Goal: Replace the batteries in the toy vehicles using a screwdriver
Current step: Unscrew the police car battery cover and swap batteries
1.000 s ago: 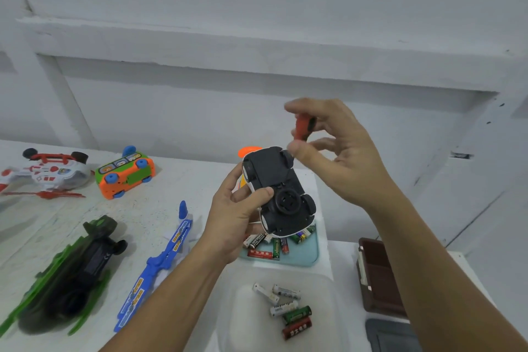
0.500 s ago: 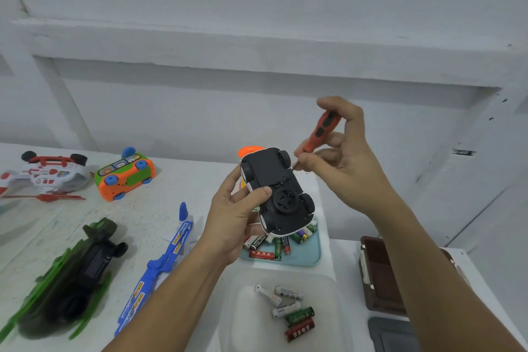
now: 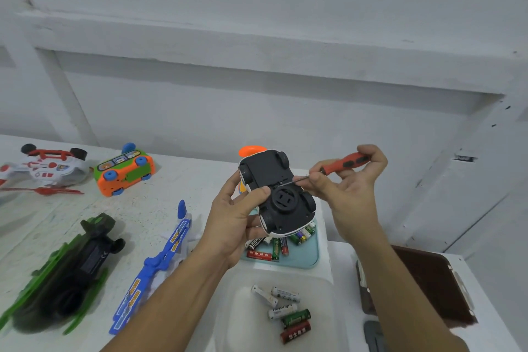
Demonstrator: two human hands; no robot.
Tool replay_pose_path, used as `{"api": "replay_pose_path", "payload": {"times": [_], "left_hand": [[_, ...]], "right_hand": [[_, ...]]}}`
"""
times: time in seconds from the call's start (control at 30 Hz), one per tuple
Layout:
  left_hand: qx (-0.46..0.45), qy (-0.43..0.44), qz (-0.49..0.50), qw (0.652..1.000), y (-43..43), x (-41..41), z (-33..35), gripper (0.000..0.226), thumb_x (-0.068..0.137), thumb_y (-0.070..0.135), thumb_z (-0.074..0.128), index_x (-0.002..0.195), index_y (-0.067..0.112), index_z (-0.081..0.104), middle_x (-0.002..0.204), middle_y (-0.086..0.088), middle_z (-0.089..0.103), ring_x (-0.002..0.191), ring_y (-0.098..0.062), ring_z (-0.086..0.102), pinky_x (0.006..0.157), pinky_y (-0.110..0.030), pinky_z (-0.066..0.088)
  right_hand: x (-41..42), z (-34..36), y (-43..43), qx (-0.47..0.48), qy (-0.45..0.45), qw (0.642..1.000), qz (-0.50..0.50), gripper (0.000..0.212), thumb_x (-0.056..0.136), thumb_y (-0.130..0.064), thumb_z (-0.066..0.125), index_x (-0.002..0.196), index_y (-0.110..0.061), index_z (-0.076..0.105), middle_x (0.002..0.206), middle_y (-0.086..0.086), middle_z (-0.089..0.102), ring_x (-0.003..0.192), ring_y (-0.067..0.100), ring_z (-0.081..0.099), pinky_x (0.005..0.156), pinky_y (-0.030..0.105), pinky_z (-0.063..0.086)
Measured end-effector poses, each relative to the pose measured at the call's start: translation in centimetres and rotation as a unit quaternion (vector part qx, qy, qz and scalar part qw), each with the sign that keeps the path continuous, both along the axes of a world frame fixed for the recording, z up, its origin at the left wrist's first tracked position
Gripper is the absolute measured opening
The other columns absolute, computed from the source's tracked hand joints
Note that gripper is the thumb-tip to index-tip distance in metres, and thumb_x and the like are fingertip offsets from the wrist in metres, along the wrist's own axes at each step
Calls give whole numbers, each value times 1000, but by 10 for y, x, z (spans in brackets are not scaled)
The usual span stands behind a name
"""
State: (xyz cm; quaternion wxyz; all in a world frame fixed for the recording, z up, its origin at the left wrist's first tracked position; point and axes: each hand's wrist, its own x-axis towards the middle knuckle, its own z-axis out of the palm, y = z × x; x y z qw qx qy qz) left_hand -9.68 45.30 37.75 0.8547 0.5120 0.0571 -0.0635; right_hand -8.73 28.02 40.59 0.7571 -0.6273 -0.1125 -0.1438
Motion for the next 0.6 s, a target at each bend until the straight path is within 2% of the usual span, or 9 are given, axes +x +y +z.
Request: {"api": "replay_pose_path", "payload": {"times": [0.17, 0.27, 0.43, 0.53, 0.6], "left_hand": [[-2, -1, 4, 1000, -1, 1, 1, 48, 86, 7, 66, 129, 27, 56, 94, -9, 74, 57, -28, 69, 50, -35, 59], [5, -2, 8, 1000, -1, 1, 2, 49, 86, 8, 66, 130, 27, 55, 92, -9, 74, 58, -29, 69, 51, -36, 58], [35, -2, 8, 999, 0, 0, 0, 42, 87, 9, 66, 122, 33, 59, 95, -9, 74, 61, -29, 67, 50, -30, 52], [37, 5, 7, 999, -1, -2, -1, 38, 88, 9, 65, 115, 35, 61, 94, -8, 75, 61, -29, 67, 50, -30, 52], [31, 13, 1, 999, -3, -4, -1, 35, 89, 8, 64, 113, 33, 63, 88, -8, 74, 57, -28, 67, 44, -28, 52]], "right_hand": [[3, -11, 8, 73, 0, 997, -9, 63, 85, 24, 53, 105, -29, 26, 84, 24, 53, 72, 43, 65, 77, 39, 58], [6, -12, 10, 97, 15, 995, -7, 62, 86, 22, 54, 106, -30, 26, 89, 24, 53, 68, 41, 67, 76, 38, 58], [11, -5, 3, 150, 120, 981, 31, 57, 90, 13, 53, 118, -32, 30, 86, 16, 56, 60, 30, 69, 67, 35, 59], [23, 12, -8, 125, 185, 974, 49, 53, 92, 3, 58, 126, -27, 31, 84, 17, 56, 59, 33, 66, 65, 43, 60], [32, 26, -13, 35, 198, 978, 52, 55, 90, 1, 62, 127, -25, 31, 88, 19, 55, 57, 33, 67, 64, 45, 61]]}}
